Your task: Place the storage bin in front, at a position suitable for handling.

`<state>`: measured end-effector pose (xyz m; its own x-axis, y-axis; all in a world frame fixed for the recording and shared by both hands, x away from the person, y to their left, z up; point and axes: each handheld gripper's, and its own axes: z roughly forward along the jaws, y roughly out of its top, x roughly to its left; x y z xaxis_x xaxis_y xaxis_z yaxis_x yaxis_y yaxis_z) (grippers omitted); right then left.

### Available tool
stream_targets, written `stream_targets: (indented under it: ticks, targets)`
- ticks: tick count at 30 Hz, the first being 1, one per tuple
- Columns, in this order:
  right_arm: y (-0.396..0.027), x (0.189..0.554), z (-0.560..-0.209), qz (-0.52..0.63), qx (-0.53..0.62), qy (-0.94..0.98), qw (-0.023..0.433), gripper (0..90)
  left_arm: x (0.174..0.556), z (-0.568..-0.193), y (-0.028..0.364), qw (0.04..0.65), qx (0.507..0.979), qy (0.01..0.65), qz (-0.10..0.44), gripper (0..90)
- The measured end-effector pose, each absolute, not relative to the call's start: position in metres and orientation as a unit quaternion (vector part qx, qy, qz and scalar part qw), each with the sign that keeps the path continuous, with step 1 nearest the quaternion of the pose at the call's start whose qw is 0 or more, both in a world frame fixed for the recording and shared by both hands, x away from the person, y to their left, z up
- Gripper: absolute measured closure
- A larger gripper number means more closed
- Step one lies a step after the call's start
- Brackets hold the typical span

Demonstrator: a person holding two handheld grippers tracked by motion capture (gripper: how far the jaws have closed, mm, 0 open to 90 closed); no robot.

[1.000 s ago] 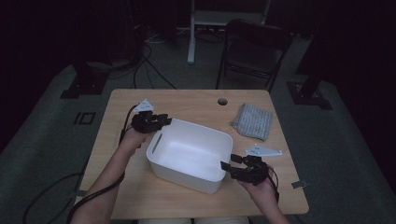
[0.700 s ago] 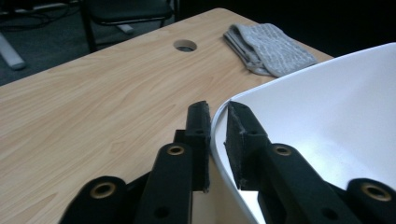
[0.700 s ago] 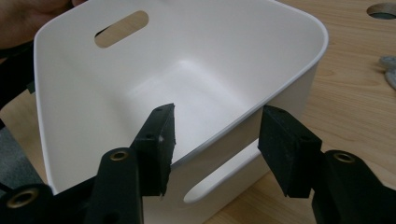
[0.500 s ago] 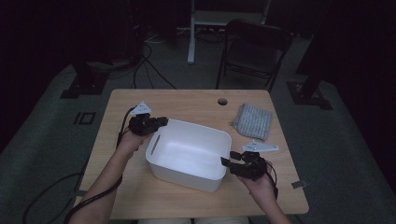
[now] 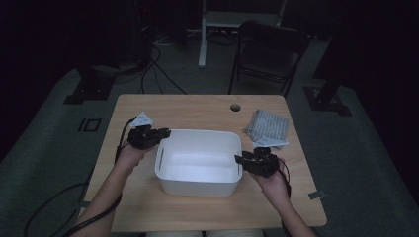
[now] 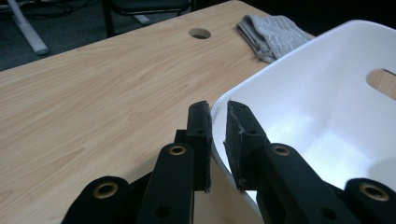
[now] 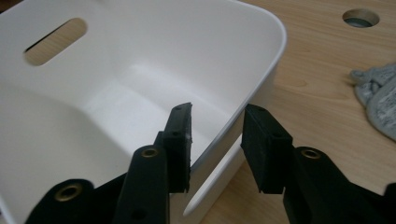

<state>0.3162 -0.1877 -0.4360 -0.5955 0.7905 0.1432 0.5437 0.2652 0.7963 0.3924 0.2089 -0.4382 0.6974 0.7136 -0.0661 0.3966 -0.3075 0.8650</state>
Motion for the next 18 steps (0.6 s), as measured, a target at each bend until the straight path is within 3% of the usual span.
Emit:
stream_targets:
  ticks: [18]
  targets:
    - [-0.187, 0.362, -0.432, 0.411, 0.451, 0.775, 0.164, 79.4, 0.365, -0.437, 0.211, 0.477, 0.778, 0.375, 0.166, 79.8]
